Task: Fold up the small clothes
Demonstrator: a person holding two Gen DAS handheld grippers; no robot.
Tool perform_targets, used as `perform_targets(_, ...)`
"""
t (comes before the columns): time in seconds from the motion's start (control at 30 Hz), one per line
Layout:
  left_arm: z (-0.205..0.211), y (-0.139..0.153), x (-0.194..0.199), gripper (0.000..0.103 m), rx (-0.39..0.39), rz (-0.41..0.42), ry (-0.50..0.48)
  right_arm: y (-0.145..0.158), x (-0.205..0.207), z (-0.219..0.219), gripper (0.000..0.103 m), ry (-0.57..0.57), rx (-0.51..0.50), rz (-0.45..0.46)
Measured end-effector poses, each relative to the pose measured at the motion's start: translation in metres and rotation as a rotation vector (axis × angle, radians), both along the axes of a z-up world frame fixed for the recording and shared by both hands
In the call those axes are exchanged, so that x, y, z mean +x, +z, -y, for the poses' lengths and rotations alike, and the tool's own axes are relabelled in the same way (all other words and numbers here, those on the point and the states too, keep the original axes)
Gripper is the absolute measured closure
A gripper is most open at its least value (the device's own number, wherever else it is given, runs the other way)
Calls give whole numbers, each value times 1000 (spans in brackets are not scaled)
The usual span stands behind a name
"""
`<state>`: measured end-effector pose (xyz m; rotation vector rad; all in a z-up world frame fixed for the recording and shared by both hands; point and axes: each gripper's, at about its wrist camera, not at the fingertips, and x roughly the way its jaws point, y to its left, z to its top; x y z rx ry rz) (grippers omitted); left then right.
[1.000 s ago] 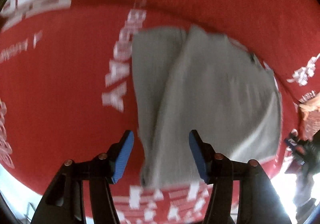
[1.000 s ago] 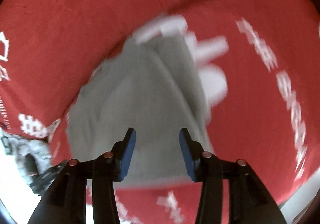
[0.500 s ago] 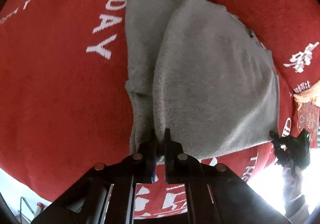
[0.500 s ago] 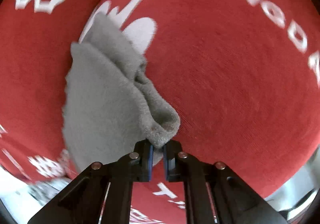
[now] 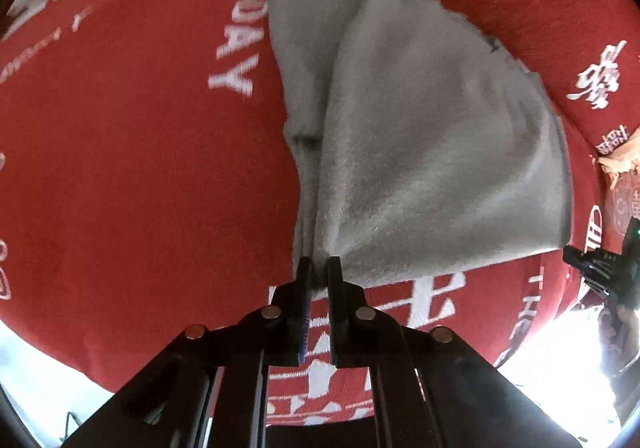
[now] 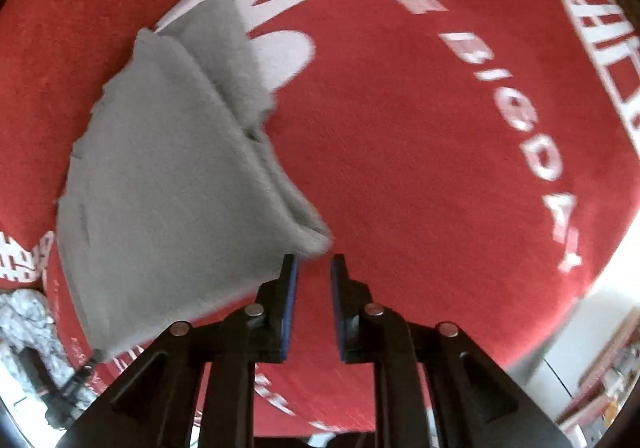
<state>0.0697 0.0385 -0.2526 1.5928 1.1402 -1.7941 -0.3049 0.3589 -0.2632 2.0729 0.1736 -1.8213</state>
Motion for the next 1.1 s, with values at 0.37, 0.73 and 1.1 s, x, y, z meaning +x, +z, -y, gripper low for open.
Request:
perform_targets(0.37,55,25,-92,97,-134,-104,-41,31,-24,73,87,91,-171,-95)
perform_targets(0.73,92,-35,-100,97,-163,18,89,-18,-29,100,100,165,-140,-84)
perform_targets(1.1,79,-7,-79,96,-141,120,80,6,-30,88,77,147,-166,-37)
